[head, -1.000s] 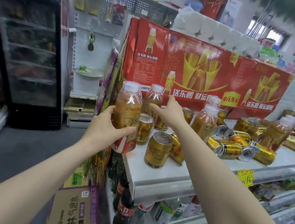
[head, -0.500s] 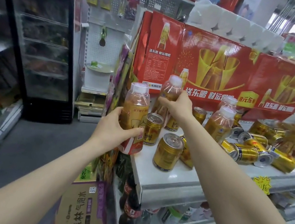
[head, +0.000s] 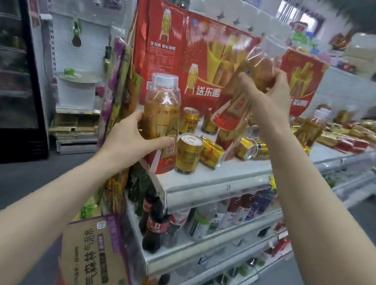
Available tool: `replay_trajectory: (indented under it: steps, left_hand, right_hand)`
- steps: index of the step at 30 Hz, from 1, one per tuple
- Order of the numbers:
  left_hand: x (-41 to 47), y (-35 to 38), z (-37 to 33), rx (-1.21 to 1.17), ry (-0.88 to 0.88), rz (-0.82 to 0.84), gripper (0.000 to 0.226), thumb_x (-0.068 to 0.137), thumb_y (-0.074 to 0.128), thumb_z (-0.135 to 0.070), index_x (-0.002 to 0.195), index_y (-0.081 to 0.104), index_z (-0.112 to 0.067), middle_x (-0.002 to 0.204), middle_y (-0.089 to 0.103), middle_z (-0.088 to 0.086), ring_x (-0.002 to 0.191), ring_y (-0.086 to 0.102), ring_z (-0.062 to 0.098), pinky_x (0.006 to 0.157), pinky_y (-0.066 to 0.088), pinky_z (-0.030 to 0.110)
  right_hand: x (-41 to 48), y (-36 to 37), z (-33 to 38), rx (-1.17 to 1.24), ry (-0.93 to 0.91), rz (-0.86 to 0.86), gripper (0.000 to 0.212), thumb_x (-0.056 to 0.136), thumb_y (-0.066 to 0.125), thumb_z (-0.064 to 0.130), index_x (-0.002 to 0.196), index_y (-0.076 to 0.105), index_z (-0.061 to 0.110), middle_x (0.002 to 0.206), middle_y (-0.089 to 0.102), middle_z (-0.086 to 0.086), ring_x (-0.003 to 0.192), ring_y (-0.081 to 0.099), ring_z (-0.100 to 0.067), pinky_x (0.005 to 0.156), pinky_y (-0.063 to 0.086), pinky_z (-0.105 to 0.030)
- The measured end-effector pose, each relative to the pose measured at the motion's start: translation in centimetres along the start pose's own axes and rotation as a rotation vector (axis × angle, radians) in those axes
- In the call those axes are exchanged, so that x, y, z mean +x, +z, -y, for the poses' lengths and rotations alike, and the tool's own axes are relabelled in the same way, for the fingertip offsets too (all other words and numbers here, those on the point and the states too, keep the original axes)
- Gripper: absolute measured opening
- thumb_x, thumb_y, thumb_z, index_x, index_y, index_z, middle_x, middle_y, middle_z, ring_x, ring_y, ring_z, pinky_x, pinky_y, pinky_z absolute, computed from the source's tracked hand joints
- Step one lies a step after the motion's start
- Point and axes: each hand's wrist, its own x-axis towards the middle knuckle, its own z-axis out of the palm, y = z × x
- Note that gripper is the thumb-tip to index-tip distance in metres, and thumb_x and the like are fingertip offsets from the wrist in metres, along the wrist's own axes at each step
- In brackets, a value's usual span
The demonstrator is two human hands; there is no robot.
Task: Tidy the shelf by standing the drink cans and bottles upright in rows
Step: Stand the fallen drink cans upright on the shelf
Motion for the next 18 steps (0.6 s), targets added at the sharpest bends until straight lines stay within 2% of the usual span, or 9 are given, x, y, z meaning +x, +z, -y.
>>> replay_trajectory:
  steps: [2, 4, 7, 10, 12, 13, 18]
  left_hand:
    - [-1.2, 0.4, -0.9, -0.023, 0.032, 0.060, 0.054, 0.072, 0.081, -0.048, 0.115, 0.055, -0.030, 0.105, 0.065, -0.013, 0.102, 0.062, 0.011, 0.087, 0.051, 0.030]
    - [-2.5, 1.4, -1.6, -0.067, 0.052, 0.140, 0.056, 0.072, 0.082, -0.046, 0.118, 0.057, -0.026, 0.106, 0.066, -0.012, 0.101, 0.063, 0.010, 0.087, 0.052, 0.031]
    - [-4.6, 3.9, -2.3, -0.100, 0.084, 0.249, 0.054, 0.072, 0.082, -0.046, 0.115, 0.055, -0.029, 0.105, 0.064, -0.016, 0.099, 0.061, 0.006, 0.084, 0.051, 0.027]
    - [-6.8, 7.5, -2.6, -0.145, 0.094, 0.363, 0.055, 0.071, 0.082, -0.046, 0.114, 0.050, -0.034, 0.105, 0.061, -0.019, 0.099, 0.059, 0.002, 0.083, 0.050, 0.025]
    - [-8.2, 10.3, -2.7, -0.173, 0.091, 0.436, 0.053, 0.071, 0.084, -0.043, 0.112, 0.051, -0.036, 0.103, 0.061, -0.021, 0.099, 0.060, 0.001, 0.083, 0.051, 0.026]
    - [-8.9, 11.7, -2.9, -0.179, 0.090, 0.468, 0.052, 0.071, 0.084, -0.042, 0.110, 0.051, -0.036, 0.101, 0.061, -0.022, 0.097, 0.060, -0.001, 0.081, 0.051, 0.025]
    - [-10.6, 18.8, -3.9, -0.179, 0.092, 0.593, 0.057, 0.067, 0.087, -0.045, 0.113, 0.057, -0.032, 0.105, 0.067, -0.016, 0.098, 0.064, 0.004, 0.089, 0.053, 0.033]
  right_hand:
    - [-2.4, -2.5, -0.3, -0.021, 0.060, -0.015, 0.062, 0.074, 0.075, 0.054, 0.122, 0.056, 0.019, 0.110, 0.066, 0.006, 0.101, 0.065, -0.011, 0.092, 0.055, -0.039]
    - [-5.5, -4.8, -1.2, -0.065, 0.119, -0.025, 0.057, 0.076, 0.074, 0.052, 0.119, 0.058, 0.019, 0.107, 0.067, 0.006, 0.098, 0.066, -0.011, 0.091, 0.056, -0.042]
    - [-10.6, -8.0, -2.9, -0.161, 0.198, -0.059, 0.056, 0.076, 0.074, 0.054, 0.117, 0.058, 0.020, 0.106, 0.067, 0.006, 0.097, 0.066, -0.012, 0.089, 0.056, -0.041]
    - [-15.6, -11.2, -4.7, -0.280, 0.277, -0.085, 0.054, 0.082, 0.072, 0.050, 0.123, 0.056, 0.019, 0.107, 0.064, 0.010, 0.097, 0.062, -0.009, 0.081, 0.051, -0.028]
    - [-18.3, -13.2, -5.7, -0.332, 0.316, -0.117, 0.047, 0.084, 0.073, 0.045, 0.119, 0.056, 0.020, 0.102, 0.062, 0.013, 0.089, 0.059, -0.001, 0.070, 0.044, -0.015]
    - [-19.4, -14.1, -6.3, -0.353, 0.339, -0.130, 0.044, 0.084, 0.073, 0.044, 0.117, 0.057, 0.020, 0.100, 0.062, 0.014, 0.087, 0.058, 0.001, 0.067, 0.042, -0.013]
    - [-22.8, -18.8, -8.9, -0.429, 0.415, -0.221, 0.044, 0.081, 0.076, 0.044, 0.114, 0.059, 0.021, 0.100, 0.066, 0.012, 0.092, 0.061, -0.007, 0.076, 0.044, -0.023]
